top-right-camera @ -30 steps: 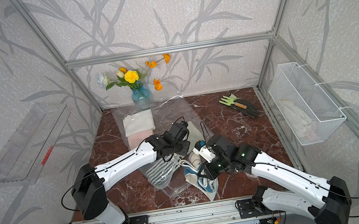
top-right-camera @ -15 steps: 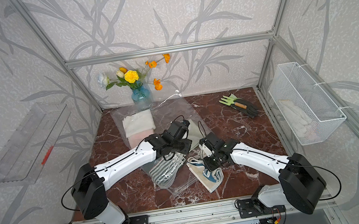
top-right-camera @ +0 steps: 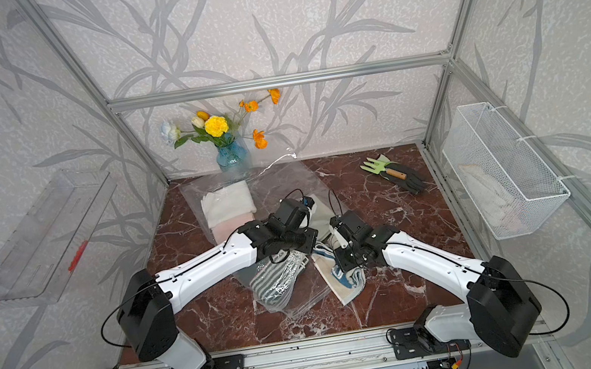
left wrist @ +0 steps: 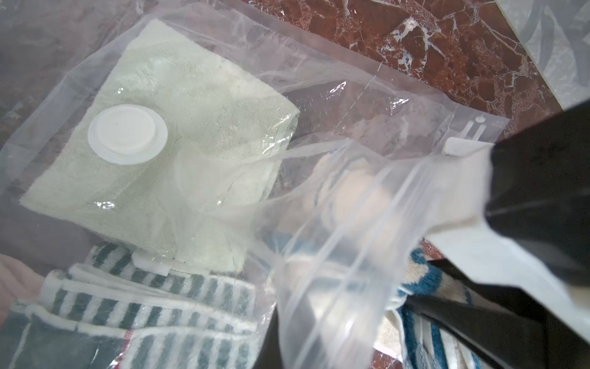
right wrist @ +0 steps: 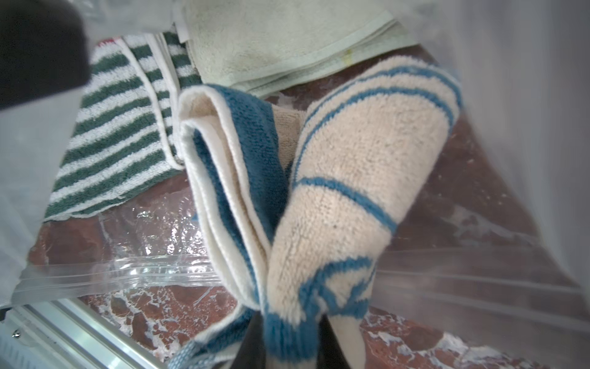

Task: Place the folded towel into the vacuum bag
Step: Place the towel in the vacuum bag.

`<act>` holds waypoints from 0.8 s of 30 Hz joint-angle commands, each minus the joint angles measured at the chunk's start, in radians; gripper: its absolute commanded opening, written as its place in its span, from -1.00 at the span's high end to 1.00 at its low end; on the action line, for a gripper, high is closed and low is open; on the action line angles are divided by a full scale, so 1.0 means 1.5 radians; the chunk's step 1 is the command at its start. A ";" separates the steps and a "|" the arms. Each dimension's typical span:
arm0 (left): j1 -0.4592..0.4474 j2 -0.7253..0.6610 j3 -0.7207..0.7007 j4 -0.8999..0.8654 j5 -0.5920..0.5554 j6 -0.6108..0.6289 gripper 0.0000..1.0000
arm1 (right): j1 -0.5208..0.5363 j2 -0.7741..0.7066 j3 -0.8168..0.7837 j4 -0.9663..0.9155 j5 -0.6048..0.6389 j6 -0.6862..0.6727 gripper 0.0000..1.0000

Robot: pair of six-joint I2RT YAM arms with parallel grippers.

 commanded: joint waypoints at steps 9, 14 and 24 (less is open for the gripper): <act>-0.003 0.001 0.002 0.032 0.045 -0.016 0.89 | -0.010 0.122 -0.013 0.121 -0.011 -0.038 0.69; -0.004 -0.001 -0.005 0.035 0.049 -0.024 0.88 | -0.035 0.105 -0.011 0.070 -0.031 -0.018 0.02; -0.011 0.002 -0.025 0.055 0.064 -0.041 0.88 | -0.138 -0.123 -0.120 -0.024 -0.154 0.048 -0.98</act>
